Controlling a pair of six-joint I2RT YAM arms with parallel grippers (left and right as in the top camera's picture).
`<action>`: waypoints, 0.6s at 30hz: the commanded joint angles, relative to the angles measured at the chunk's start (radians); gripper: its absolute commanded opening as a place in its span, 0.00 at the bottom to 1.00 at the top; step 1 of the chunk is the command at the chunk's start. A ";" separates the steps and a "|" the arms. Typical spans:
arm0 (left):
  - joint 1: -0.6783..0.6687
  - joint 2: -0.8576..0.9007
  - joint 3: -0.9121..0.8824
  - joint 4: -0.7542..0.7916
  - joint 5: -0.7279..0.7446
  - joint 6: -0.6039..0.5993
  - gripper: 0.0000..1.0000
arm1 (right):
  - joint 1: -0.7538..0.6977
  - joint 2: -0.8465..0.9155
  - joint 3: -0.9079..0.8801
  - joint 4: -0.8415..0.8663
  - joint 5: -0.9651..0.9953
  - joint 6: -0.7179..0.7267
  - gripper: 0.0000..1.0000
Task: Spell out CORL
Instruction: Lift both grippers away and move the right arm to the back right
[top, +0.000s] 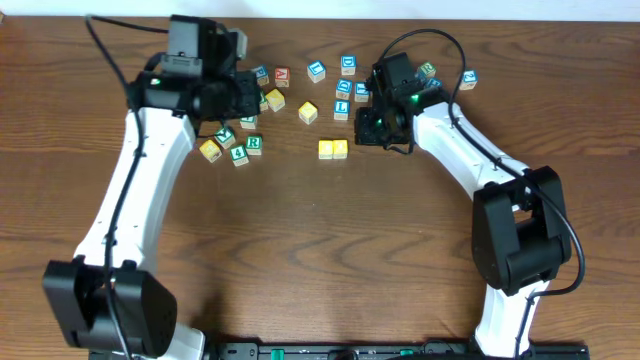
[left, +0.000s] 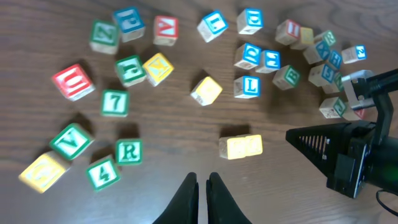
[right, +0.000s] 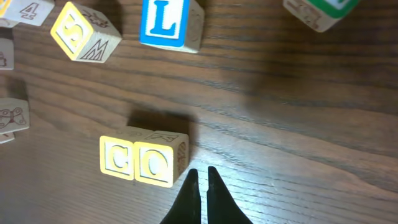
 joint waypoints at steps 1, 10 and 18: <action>0.045 -0.036 0.016 -0.035 -0.013 0.018 0.08 | -0.007 -0.019 0.029 -0.016 -0.010 -0.009 0.04; 0.146 -0.044 0.134 -0.201 -0.013 0.036 0.07 | -0.084 -0.027 0.406 -0.270 0.092 -0.141 0.17; 0.158 -0.044 0.135 -0.204 -0.013 0.042 0.08 | -0.142 -0.018 0.538 -0.196 0.221 -0.167 0.28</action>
